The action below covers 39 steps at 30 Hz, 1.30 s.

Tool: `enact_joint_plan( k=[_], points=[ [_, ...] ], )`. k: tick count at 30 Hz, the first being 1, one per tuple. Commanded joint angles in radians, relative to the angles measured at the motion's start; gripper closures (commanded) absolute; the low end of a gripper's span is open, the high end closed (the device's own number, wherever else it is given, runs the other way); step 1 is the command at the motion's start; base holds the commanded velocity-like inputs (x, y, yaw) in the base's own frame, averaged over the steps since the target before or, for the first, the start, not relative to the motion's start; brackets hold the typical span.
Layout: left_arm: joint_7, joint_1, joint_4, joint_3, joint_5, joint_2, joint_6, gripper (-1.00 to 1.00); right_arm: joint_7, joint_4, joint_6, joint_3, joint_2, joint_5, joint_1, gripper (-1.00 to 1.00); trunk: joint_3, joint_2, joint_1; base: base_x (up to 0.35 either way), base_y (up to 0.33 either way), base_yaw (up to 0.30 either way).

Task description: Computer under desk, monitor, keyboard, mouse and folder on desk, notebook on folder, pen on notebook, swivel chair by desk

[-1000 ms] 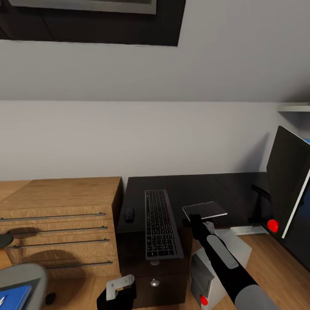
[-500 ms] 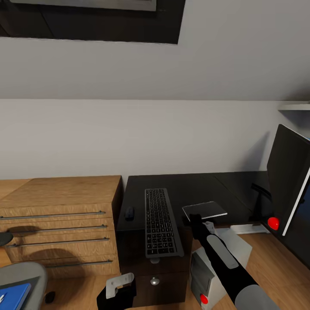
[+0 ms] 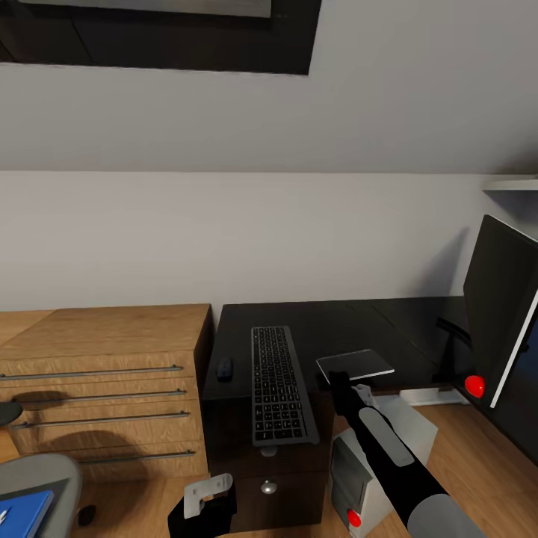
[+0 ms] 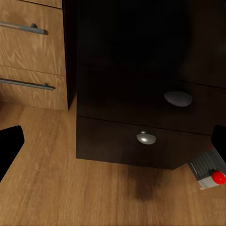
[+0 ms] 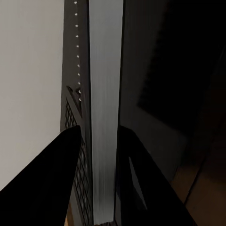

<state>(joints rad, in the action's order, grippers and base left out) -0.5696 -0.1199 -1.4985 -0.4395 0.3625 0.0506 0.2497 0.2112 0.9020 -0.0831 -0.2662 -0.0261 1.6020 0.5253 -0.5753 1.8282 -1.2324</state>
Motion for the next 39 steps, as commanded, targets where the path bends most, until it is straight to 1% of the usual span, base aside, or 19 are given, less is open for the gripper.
enact_joint_plan(
  k=[1,18,22,23,24,26,32,33,39],
  points=[
    [-0.006,0.000,-0.002,-0.001,0.006,0.000,0.003,-1.00,0.004,0.002,-0.009,-0.005,-0.001,0.010,0.001,1.00,-0.001,0.001,0.000,0.000,0.000,0.000],
    [-0.004,0.000,-0.002,0.013,0.006,-0.001,0.003,-1.00,0.005,0.002,-0.009,-0.004,-0.001,0.010,0.001,1.00,-0.001,0.001,0.000,0.000,0.000,0.000],
    [-0.004,0.000,-0.002,0.014,0.006,-0.001,0.003,-1.00,0.018,0.002,-0.009,-0.004,-0.001,0.010,0.001,1.00,-0.001,0.001,0.000,0.000,0.000,0.000],
    [-0.004,0.000,-0.003,0.015,0.006,-0.001,0.003,-1.00,0.024,0.002,-0.009,-0.004,-0.001,0.011,0.001,1.00,-0.001,0.001,0.000,0.000,0.000,0.000],
    [-0.004,0.000,-0.003,0.028,0.006,-0.001,0.003,-1.00,0.028,0.002,-0.009,-0.004,-0.001,0.011,0.000,1.00,-0.001,0.001,0.000,0.000,0.000,0.000],
    [-0.004,0.000,-0.003,0.033,0.007,-0.001,0.003,-1.00,0.029,0.002,-0.009,-0.004,-0.001,0.010,0.000,1.00,-0.001,0.001,0.000,0.000,0.000,0.000],
    [-0.004,0.000,-0.003,0.039,0.007,-0.001,0.003,-1.00,0.030,0.002,-0.009,-0.004,-0.001,0.010,0.000,1.00,-0.001,0.001,0.000,0.000,0.000,0.000],
    [-0.004,0.000,-0.003,0.039,0.007,-0.001,0.003,-1.00,0.030,0.002,-0.009,-0.004,-0.001,0.010,0.001,-1.00,-0.001,0.001,0.000,0.000,0.000,0.000],
    [-0.003,0.000,-0.003,0.039,0.007,-0.001,0.004,-1.00,0.030,0.002,-0.009,-0.004,-0.002,0.011,0.000,-1.00,-0.001,0.001,0.000,0.000,0.000,0.000]
  ],
)
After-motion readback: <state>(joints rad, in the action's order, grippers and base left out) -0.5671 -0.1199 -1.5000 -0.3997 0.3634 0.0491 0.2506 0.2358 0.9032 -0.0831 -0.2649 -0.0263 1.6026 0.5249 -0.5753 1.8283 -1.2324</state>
